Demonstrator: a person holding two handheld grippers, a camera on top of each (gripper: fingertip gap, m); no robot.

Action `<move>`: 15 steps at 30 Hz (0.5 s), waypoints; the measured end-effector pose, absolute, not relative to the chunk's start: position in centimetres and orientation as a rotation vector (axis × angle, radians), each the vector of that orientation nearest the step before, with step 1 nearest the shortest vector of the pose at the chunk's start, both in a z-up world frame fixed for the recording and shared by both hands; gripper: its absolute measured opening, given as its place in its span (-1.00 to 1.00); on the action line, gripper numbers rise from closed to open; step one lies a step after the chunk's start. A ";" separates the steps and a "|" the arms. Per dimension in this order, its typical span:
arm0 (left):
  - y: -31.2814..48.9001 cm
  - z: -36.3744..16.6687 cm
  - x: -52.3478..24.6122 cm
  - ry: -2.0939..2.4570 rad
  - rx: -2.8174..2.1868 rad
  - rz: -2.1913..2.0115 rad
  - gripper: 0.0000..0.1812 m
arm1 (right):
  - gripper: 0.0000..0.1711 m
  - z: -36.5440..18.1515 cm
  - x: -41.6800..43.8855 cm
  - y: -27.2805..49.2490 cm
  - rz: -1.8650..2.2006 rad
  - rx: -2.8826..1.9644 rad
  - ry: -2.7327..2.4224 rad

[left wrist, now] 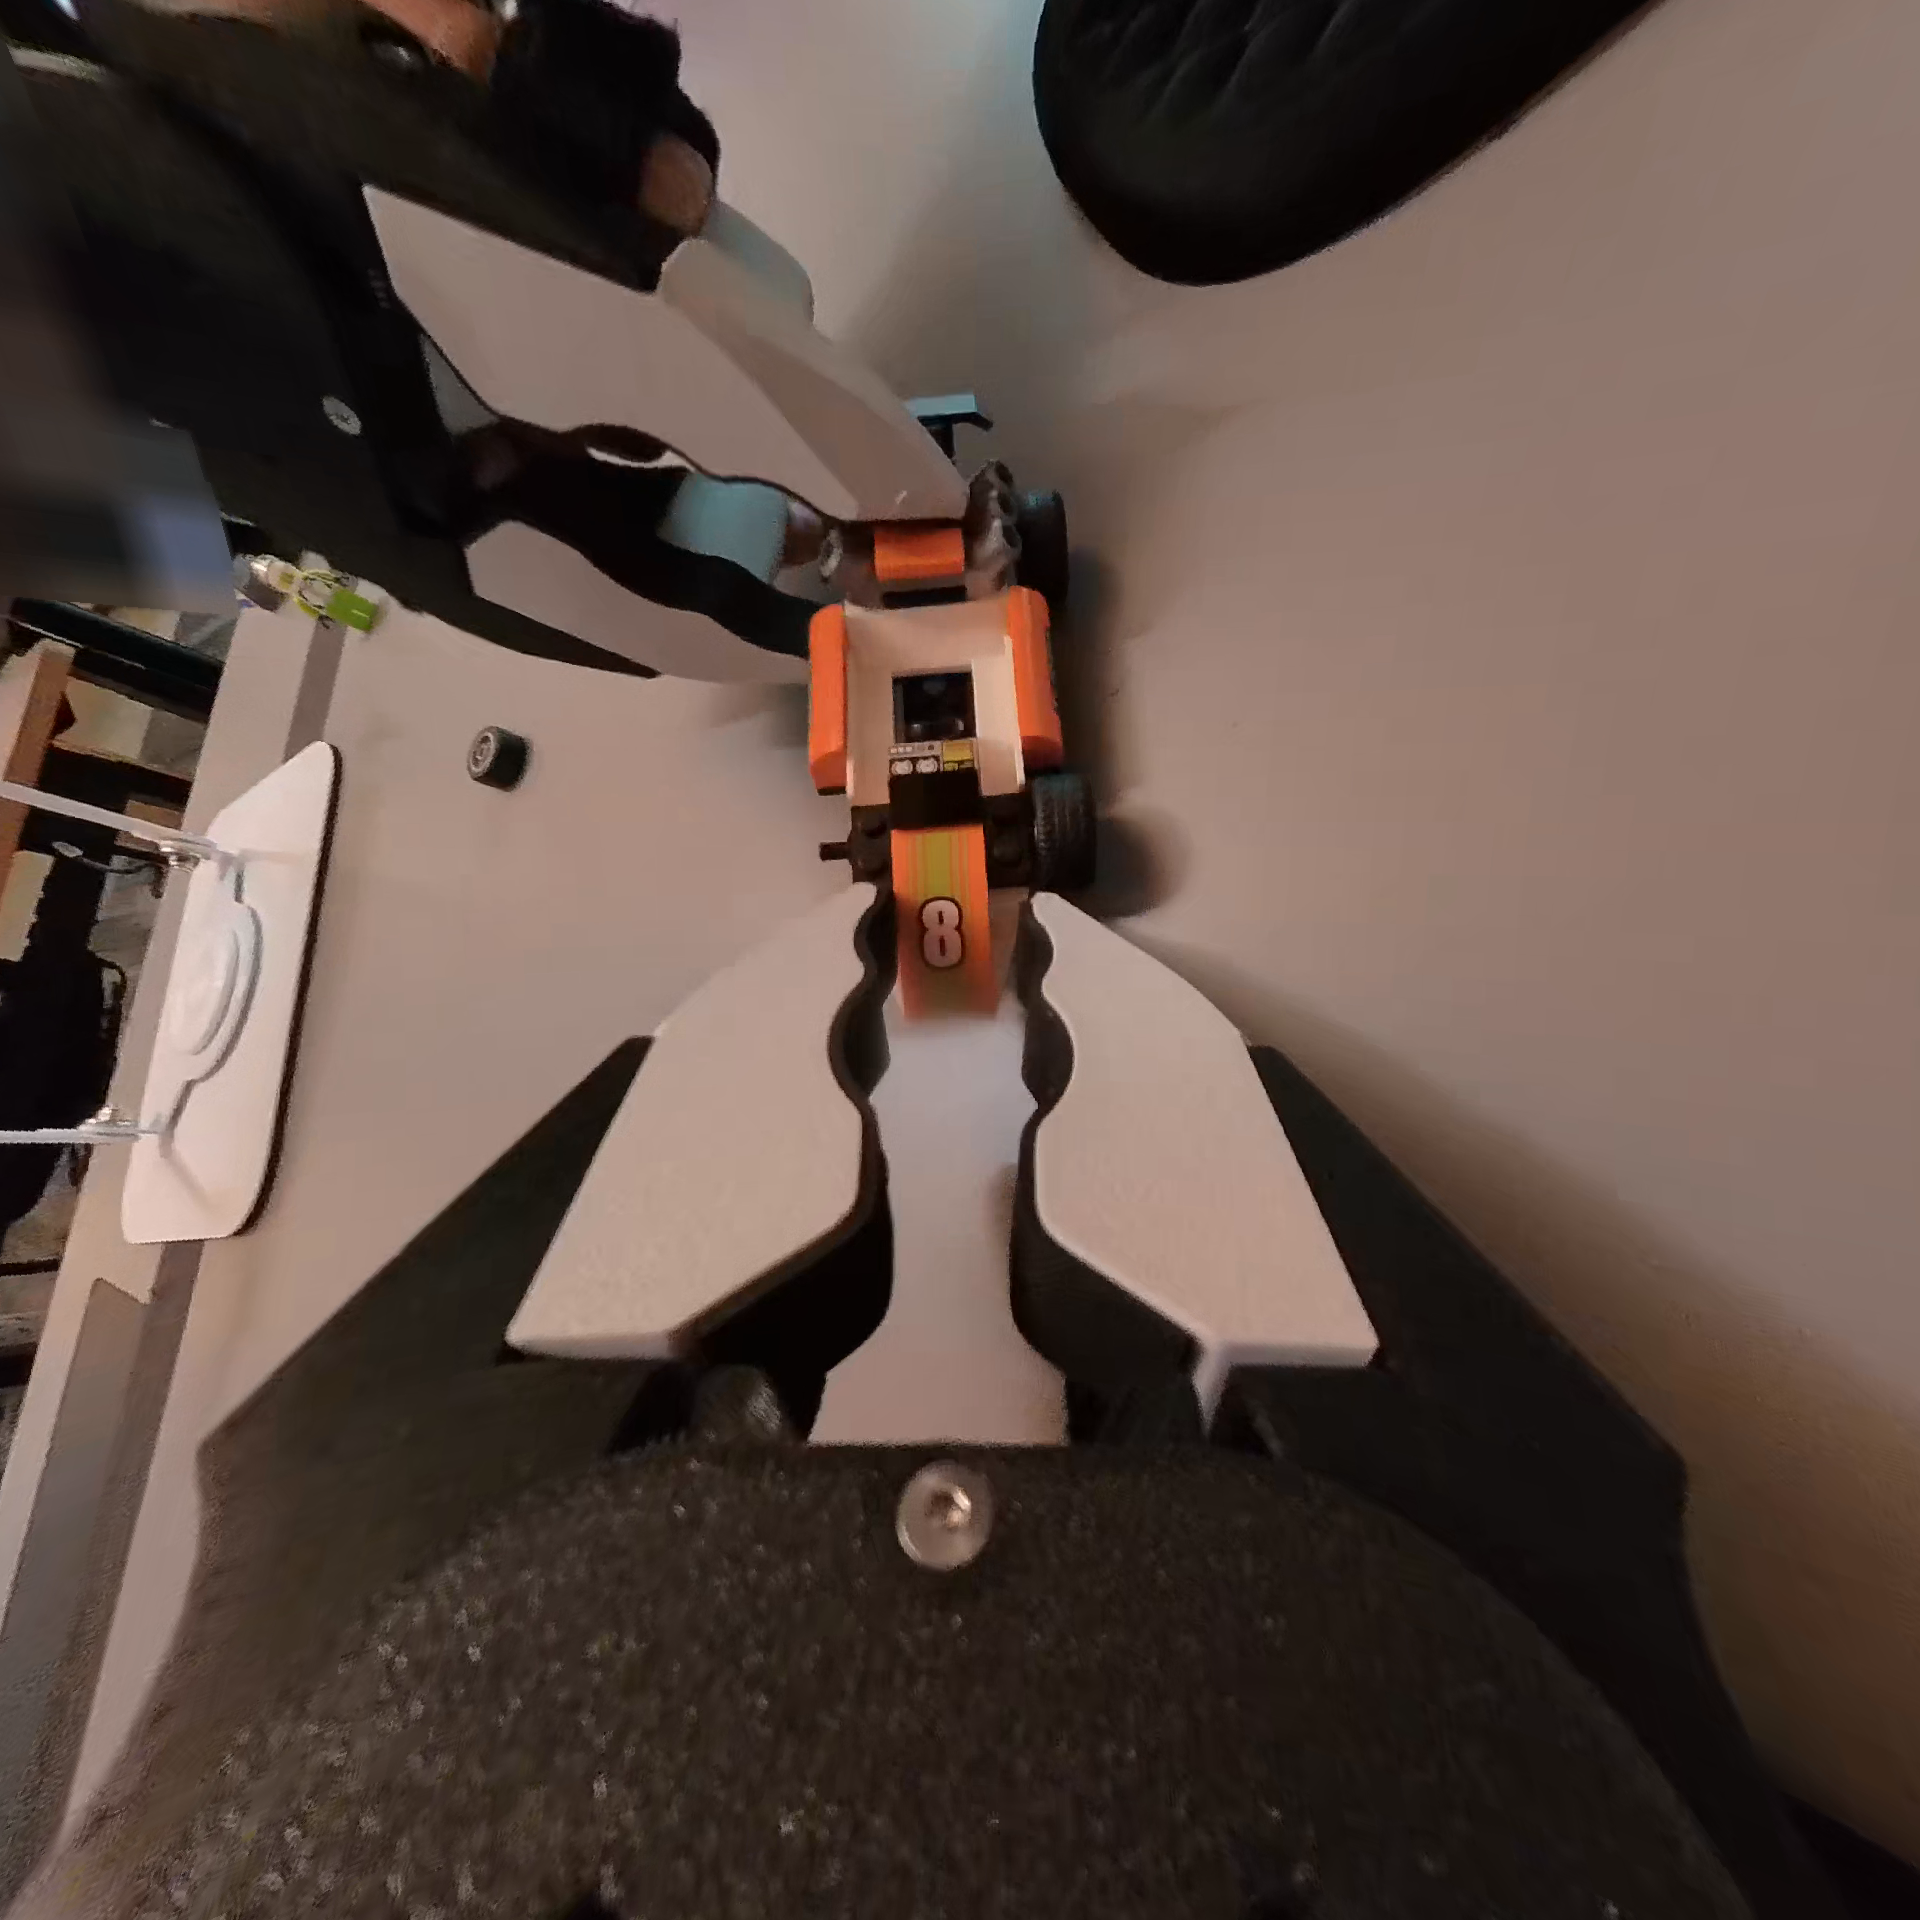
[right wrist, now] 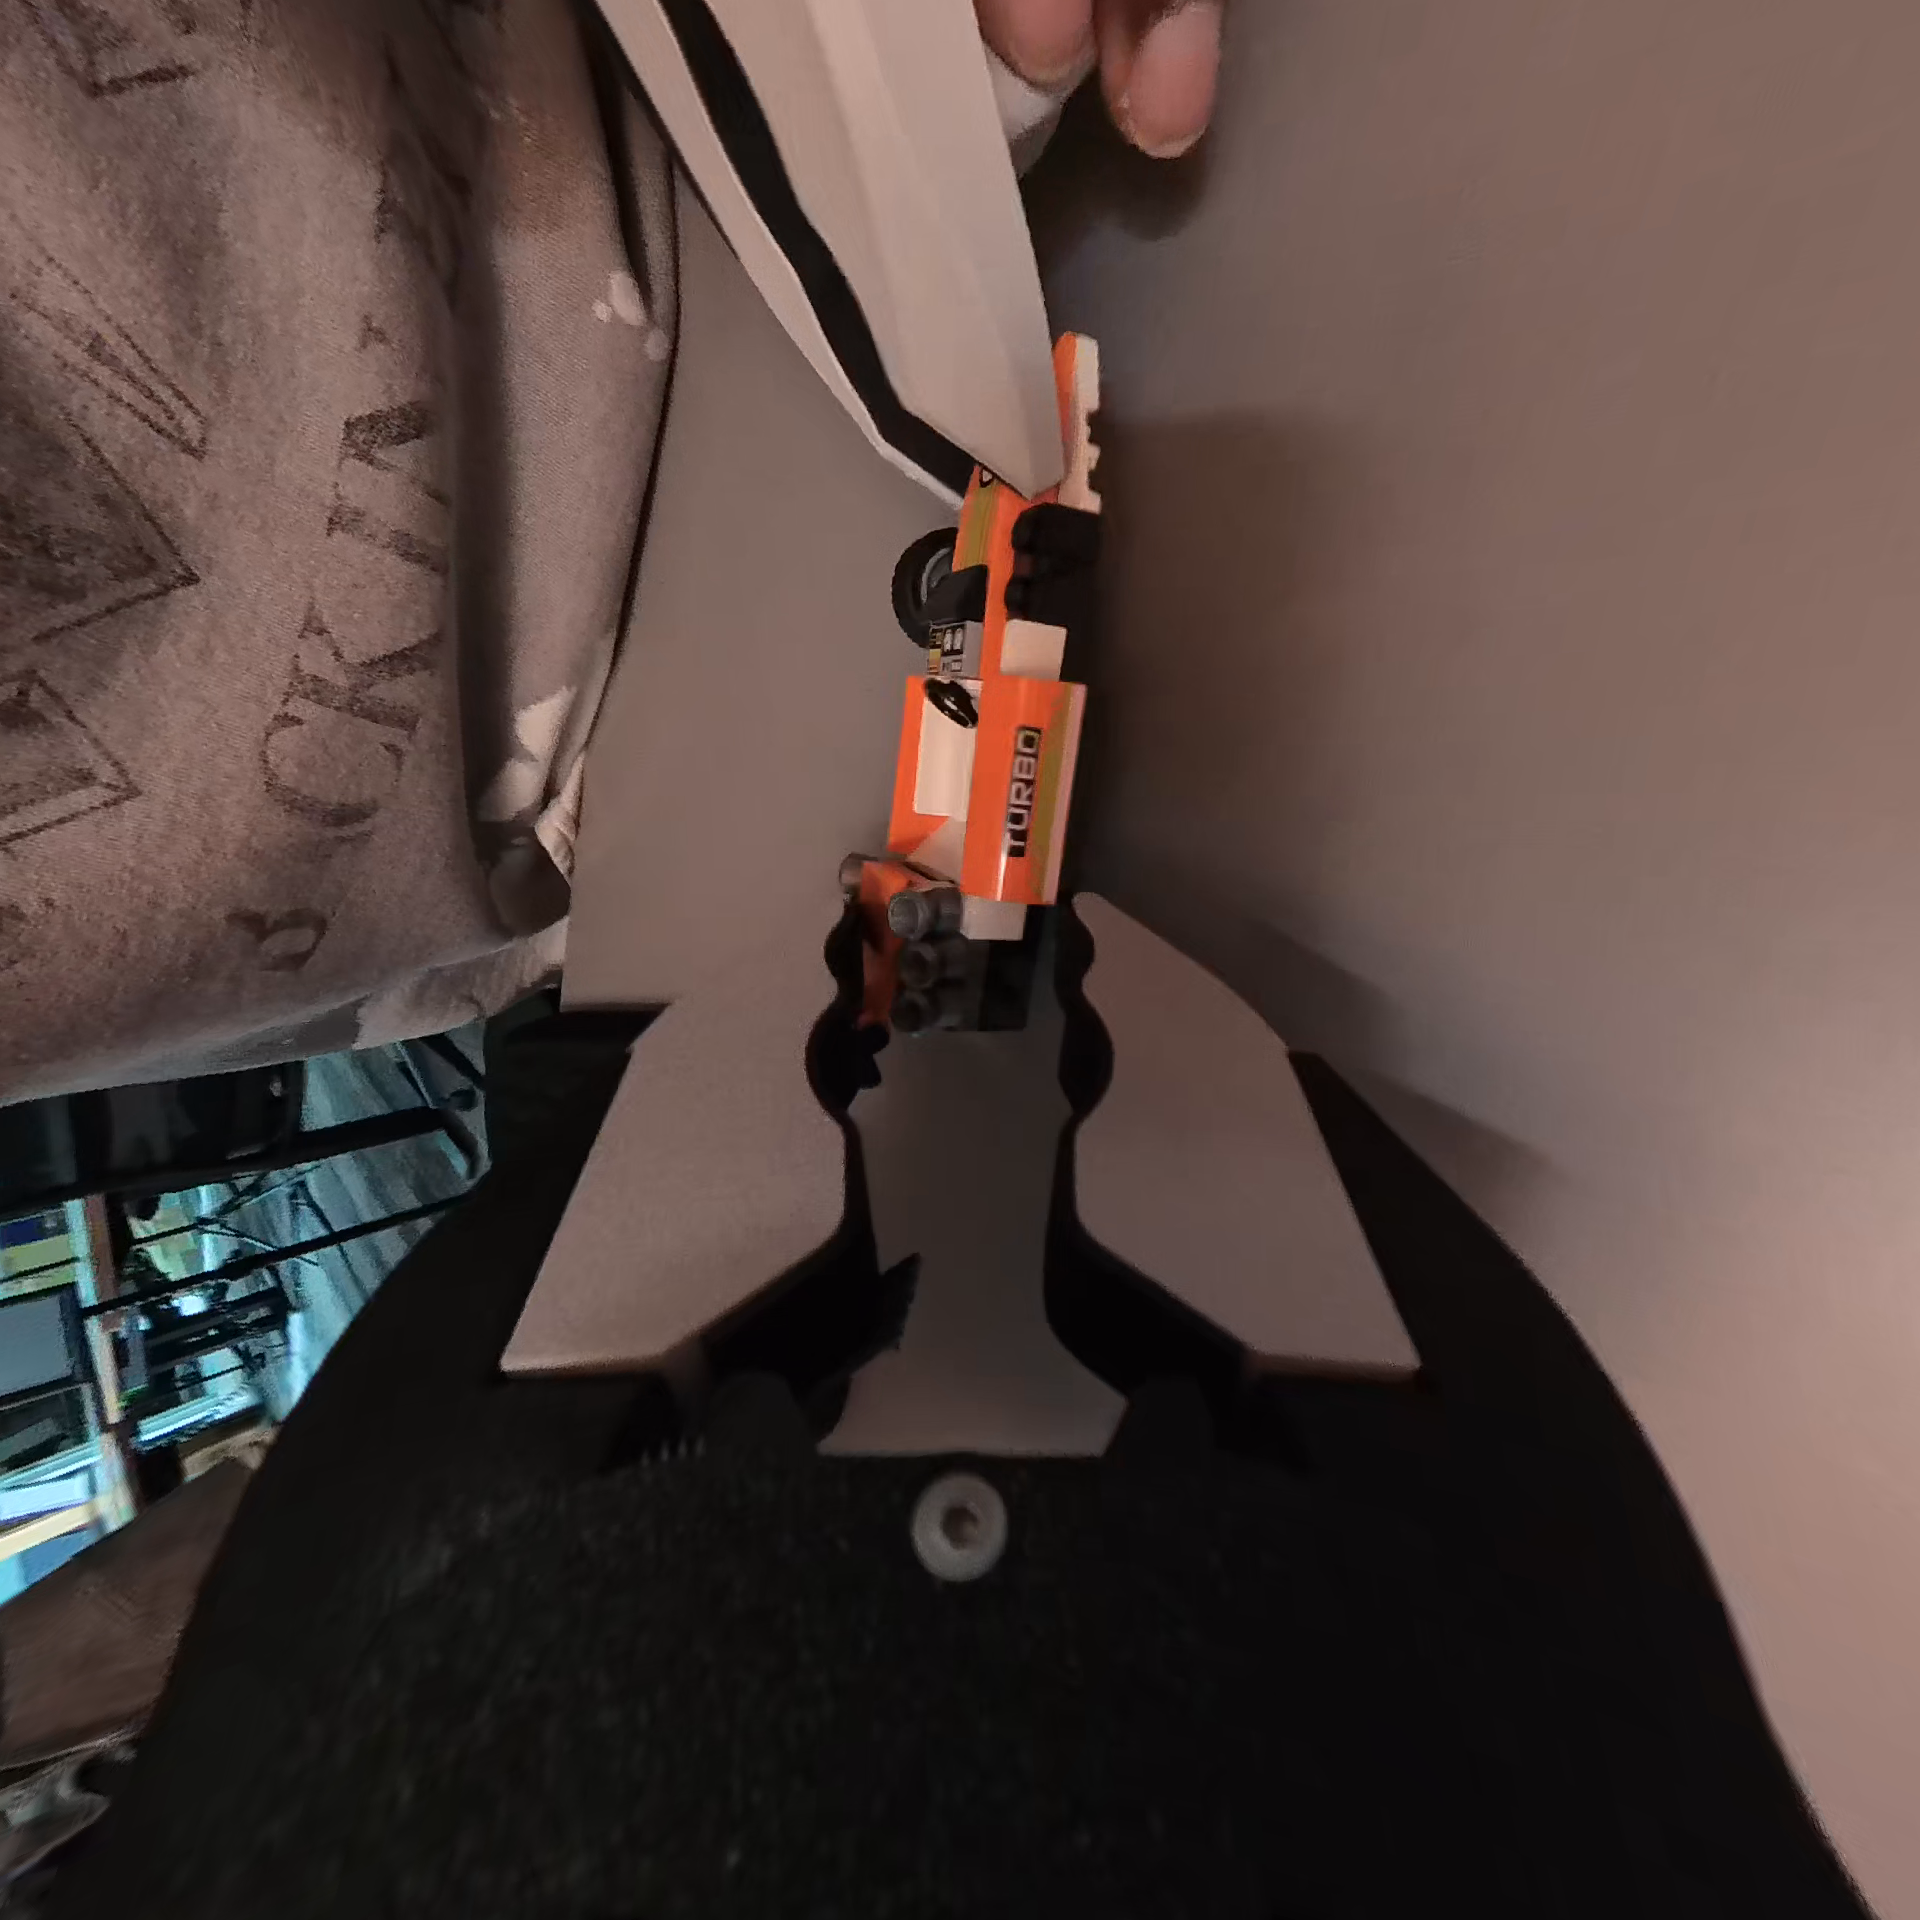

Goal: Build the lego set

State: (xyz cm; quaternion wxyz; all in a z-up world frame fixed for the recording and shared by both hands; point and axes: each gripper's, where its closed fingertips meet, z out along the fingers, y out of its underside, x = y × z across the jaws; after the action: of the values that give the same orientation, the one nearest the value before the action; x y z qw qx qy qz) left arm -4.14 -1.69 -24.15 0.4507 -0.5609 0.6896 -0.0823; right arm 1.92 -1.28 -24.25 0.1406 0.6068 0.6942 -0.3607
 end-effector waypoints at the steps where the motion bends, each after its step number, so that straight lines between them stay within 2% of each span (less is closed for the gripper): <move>1: -1.7 -24.1 -4.1 1.704 -1.383 -0.195 -0.76 | -0.60 -24.2 1.9 -1.3 -1.042 1.763 1.994; 4: -2.0 -23.4 -3.9 1.675 -1.367 -0.221 -0.82 | -0.62 -24.1 2.0 -1.5 -1.040 1.781 2.035; 12: -2.2 -23.0 -3.8 1.673 -1.333 -0.242 -0.81 | -0.68 -23.7 2.0 -1.9 -1.104 1.856 2.052; 15: -2.3 -23.2 -3.8 1.670 -1.345 -0.269 -0.67 | -0.69 -23.7 2.0 -1.9 -1.129 1.903 2.052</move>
State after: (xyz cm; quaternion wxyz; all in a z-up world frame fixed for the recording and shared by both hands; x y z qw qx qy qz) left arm -3.83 -2.25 -23.20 0.4707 -0.5491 0.6818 -0.1100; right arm 2.04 -1.90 -23.68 0.0617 0.6294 0.6787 -0.3733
